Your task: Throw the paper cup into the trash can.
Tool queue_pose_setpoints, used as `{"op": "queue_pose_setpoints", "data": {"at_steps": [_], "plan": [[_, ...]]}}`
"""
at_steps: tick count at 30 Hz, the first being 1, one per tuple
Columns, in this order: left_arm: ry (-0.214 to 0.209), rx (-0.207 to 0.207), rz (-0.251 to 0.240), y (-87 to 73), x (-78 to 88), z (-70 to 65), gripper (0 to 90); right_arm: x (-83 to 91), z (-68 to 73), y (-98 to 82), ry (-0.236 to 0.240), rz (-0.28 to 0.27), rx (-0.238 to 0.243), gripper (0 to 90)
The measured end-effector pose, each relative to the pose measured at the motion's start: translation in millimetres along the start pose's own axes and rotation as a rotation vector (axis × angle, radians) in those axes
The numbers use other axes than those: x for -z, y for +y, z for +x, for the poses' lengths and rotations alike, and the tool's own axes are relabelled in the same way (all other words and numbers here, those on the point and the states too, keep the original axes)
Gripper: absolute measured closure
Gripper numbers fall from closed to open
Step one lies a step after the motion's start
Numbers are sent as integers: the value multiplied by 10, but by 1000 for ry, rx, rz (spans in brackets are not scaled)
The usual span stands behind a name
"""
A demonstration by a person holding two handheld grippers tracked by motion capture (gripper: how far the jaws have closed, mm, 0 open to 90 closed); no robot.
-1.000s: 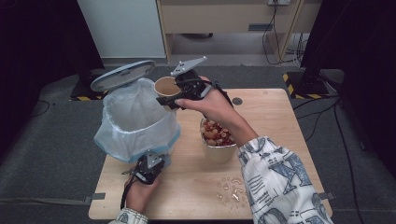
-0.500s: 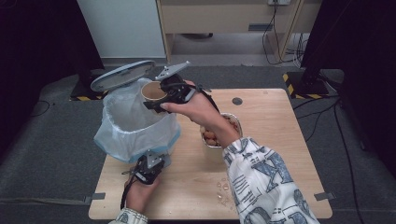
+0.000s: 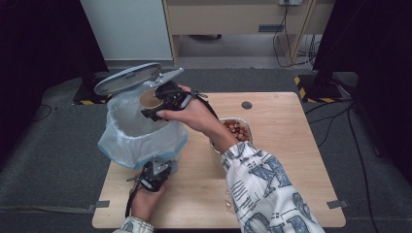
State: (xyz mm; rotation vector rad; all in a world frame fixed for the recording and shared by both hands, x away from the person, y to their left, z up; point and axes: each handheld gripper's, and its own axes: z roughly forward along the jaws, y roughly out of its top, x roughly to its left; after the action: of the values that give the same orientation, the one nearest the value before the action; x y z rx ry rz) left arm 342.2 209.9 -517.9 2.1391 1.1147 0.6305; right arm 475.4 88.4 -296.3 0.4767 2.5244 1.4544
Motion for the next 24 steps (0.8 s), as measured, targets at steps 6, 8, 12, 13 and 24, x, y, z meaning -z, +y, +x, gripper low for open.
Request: {"op": "queue_pose_setpoints", "data": {"at_steps": [6, 8, 12, 13, 24], "plan": [[-1, 0, 0, 0, 0, 1, 892, -7, 10, -9, -10, -11, 3, 131], [0, 1, -1, 1, -1, -1, 891, 39, -19, -7, -22, -21, -7, 129], [0, 0, 0, 1, 0, -1, 892, 74, -45, -17, -26, -21, -13, 130], [0, 0, -1, 1, -1, -1, 892, 83, -54, -23, -27, -20, -11, 131], [0, -2, 1, 0, 0, 0, 892, 188, -123, -97, -49, -26, -21, 128]]}}
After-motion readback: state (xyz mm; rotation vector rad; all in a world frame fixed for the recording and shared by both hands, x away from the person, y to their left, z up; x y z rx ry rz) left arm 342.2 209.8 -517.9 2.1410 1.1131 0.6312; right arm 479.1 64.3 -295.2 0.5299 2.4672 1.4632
